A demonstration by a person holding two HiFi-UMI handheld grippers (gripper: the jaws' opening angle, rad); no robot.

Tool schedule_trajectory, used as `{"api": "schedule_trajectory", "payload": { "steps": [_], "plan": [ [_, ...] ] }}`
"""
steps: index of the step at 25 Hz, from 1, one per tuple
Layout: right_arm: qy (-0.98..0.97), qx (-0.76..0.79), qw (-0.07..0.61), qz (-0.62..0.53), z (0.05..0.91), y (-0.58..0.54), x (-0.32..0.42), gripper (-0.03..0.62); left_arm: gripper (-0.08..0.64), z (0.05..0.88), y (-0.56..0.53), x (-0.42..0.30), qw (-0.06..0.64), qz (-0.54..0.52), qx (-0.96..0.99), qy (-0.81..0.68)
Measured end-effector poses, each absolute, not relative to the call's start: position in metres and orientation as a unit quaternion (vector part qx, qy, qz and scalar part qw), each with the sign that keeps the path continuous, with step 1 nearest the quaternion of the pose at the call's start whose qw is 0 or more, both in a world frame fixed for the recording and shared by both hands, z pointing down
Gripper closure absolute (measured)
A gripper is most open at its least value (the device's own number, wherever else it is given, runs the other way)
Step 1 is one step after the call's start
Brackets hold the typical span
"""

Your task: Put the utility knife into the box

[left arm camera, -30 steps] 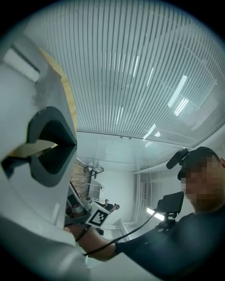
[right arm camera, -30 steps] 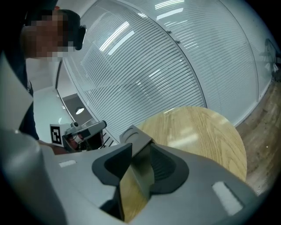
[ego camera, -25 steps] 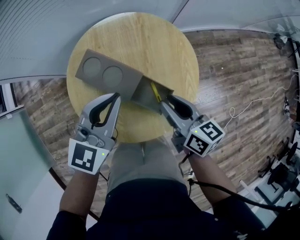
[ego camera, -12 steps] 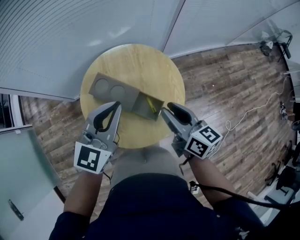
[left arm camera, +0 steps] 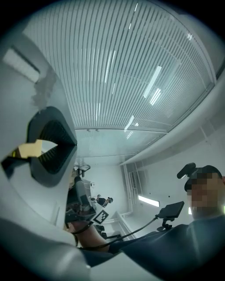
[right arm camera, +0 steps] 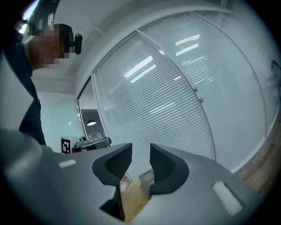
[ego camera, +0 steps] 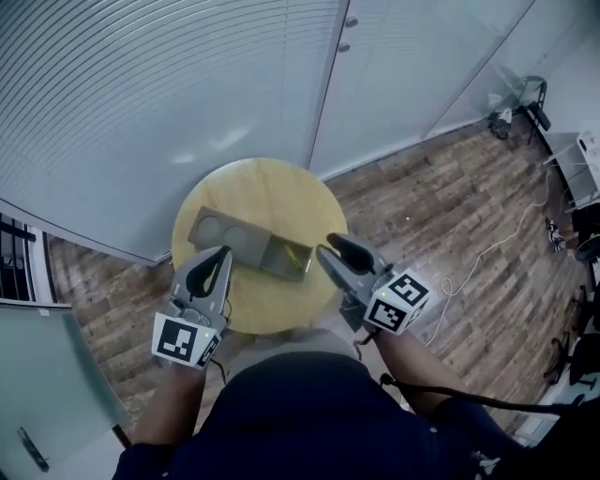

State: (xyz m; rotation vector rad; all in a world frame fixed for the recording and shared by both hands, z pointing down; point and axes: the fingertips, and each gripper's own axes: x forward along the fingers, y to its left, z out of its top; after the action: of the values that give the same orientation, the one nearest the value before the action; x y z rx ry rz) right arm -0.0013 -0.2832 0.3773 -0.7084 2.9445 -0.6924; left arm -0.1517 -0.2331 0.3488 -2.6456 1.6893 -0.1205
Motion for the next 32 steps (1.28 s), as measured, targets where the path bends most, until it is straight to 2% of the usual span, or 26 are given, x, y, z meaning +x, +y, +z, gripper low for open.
{"api": "schedule_trajectory", "payload": {
  "steps": [6, 9, 13, 20, 32],
  "plan": [
    [0.958, -0.223, 0.035, -0.175, 0.343, -0.272, 0.010, 0.461, 0.557, 0.315, -0.222, -0.152, 0.030, -0.023, -0.837, 0.546],
    [0.958, -0.232, 0.046, -0.164, 0.337, -0.269, 0.013, 0.540, 0.557, 0.309, -0.217, -0.155, 0.037, -0.029, -0.835, 0.549],
    [0.956, -0.238, 0.066, -0.156, 0.330, -0.265, 0.021, 0.583, 0.557, 0.302, -0.211, -0.159, 0.044, -0.027, -0.829, 0.557],
    [0.966, -0.235, 0.044, -0.102, 0.329, -0.262, 0.016, 0.583, 0.557, 0.300, -0.216, -0.160, 0.051, -0.034, -0.830, 0.554],
    [0.966, -0.231, 0.040, -0.108, 0.330, -0.271, 0.001, 0.584, 0.557, 0.300, -0.229, -0.168, 0.048, -0.031, -0.833, 0.550]
  ]
}}
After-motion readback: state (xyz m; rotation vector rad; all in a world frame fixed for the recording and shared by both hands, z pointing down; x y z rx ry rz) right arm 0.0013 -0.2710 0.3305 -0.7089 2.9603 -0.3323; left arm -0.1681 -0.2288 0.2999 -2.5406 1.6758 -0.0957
